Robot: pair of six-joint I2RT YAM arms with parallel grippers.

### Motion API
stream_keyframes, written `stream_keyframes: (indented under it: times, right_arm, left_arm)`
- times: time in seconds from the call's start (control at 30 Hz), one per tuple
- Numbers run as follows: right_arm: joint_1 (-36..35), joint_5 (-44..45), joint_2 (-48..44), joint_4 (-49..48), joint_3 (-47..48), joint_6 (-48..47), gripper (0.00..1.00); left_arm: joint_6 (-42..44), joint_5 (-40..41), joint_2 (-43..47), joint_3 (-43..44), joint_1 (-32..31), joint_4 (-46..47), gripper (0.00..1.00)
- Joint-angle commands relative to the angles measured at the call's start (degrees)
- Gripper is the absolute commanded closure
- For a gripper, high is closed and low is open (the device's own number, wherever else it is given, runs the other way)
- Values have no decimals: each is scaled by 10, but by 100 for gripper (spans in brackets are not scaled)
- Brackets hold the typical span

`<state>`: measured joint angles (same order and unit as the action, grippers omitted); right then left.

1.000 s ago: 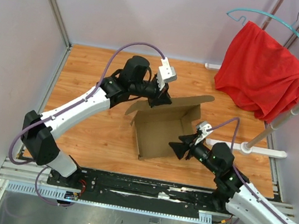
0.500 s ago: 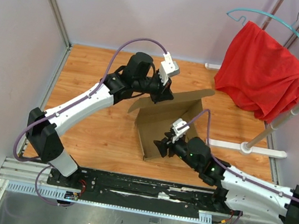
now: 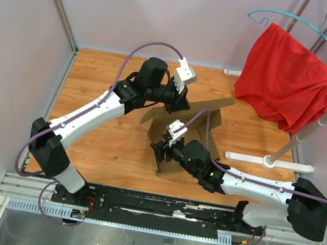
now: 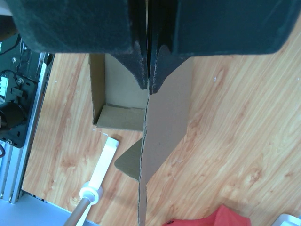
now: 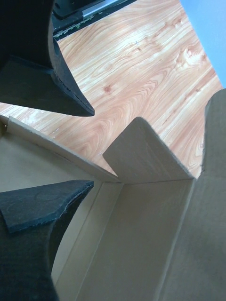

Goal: Fold the paper box

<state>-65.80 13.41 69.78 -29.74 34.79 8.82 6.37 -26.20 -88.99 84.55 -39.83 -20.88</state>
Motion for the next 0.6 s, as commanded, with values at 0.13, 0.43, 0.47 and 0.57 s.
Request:
stream_keyframes:
  times: [0.13,0.43,0.47,0.57]
  right_arm:
    - [-15,-25,13,-29,28,-5,43]
    - [-29,7,44,-33,51,-6,43]
    - [-31,23,51,-32,55,-4,43]
    - [-36,69,70,-32,65,3,44]
  left_arm:
    - [3,18,-11,13,-2,-24,100]
    - [-5,22,-21,32,-2,-42,100]
    - [-6,22,-21,33,-2,-43,100]
    - [-8,23,-20,32,-2,-44,100]
